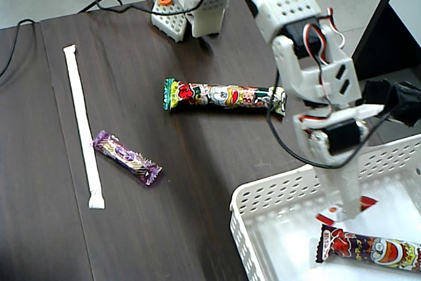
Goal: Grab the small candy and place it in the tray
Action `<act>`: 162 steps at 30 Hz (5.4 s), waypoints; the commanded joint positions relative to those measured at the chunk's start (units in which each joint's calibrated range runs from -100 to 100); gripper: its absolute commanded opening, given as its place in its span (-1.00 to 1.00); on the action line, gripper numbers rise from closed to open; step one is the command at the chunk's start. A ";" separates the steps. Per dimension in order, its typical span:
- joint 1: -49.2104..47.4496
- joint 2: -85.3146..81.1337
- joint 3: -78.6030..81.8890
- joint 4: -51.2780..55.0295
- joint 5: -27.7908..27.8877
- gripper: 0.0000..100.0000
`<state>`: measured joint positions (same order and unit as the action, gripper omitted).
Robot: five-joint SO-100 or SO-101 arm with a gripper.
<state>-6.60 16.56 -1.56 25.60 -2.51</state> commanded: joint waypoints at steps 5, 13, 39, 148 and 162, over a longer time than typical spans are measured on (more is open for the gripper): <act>-1.91 -0.61 -7.67 1.46 -0.01 -0.97; -2.20 -0.53 -6.94 4.03 -0.01 -0.97; -2.79 1.06 -9.49 6.59 -0.07 -0.57; 5.53 -116.06 96.08 42.13 4.66 -0.97; 5.53 -116.06 96.08 42.13 4.66 -0.97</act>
<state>-1.50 -99.17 94.66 68.69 2.10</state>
